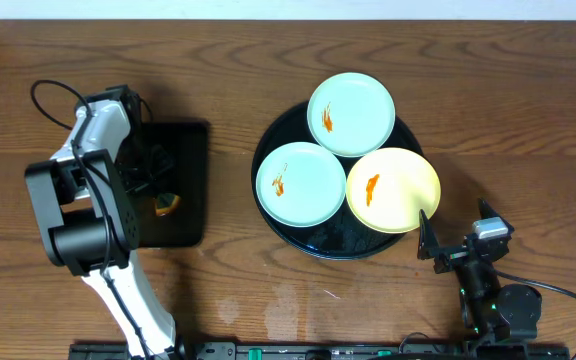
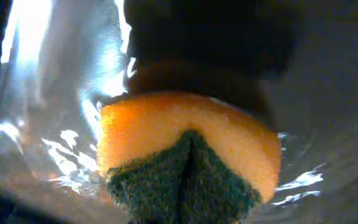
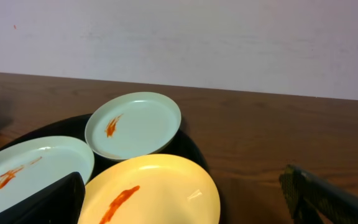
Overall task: Clean dirty plates on tray and stack at the side
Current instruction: 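Grasp the orange-green sponge with the left gripper and lift it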
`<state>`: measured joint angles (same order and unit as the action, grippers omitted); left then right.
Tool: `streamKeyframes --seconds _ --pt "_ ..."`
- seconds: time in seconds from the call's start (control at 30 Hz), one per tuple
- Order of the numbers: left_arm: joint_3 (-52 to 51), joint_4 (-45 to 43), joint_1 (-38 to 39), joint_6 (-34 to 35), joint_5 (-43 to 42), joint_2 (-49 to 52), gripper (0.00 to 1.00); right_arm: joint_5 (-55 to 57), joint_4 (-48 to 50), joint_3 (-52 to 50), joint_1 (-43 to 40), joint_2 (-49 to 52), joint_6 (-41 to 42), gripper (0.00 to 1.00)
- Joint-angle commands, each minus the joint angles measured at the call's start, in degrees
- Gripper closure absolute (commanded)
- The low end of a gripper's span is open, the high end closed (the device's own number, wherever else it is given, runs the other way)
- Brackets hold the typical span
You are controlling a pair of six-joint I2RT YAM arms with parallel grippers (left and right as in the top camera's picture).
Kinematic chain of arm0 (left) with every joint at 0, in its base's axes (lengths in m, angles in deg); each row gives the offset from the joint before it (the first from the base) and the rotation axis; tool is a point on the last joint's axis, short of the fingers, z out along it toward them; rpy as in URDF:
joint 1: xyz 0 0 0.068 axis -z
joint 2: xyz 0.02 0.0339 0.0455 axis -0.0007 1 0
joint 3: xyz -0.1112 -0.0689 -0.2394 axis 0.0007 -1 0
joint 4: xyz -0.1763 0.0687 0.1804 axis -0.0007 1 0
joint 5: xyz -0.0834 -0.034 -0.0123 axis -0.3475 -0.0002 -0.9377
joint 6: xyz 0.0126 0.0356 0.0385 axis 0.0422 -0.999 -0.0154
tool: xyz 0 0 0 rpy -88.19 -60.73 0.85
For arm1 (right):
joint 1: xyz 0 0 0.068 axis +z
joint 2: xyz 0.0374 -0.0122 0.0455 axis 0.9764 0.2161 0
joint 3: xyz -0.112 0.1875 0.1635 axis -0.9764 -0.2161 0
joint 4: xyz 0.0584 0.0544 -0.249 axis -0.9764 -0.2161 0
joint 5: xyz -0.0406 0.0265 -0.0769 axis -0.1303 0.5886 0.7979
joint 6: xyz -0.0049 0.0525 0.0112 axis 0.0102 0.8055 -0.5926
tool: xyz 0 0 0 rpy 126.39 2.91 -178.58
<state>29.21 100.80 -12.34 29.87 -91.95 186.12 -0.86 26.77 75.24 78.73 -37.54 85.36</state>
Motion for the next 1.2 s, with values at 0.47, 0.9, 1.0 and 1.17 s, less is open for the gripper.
streamKeyframes --seconds 0.47,0.9,1.0,1.17 --pt "5.2 -0.1 -4.6 0.3 -5.6 -30.7 0.92 0.5 -0.1 -0.2 -0.5 -0.2 -0.6 0.01" --pt "-5.2 -8.2 -4.7 -3.0 -12.6 -19.6 0.93 0.5 -0.1 -0.2 -0.5 -0.2 -0.6 0.01" --pt "-1.7 -5.0 -4.7 -3.3 -12.6 -21.8 0.93 0.5 -0.1 -0.2 -0.5 -0.2 -0.6 0.01" --pt "5.4 -1.1 -4.7 -2.7 -13.1 -28.9 0.93 0.5 -0.1 -0.2 -0.5 -0.2 -0.6 0.01"
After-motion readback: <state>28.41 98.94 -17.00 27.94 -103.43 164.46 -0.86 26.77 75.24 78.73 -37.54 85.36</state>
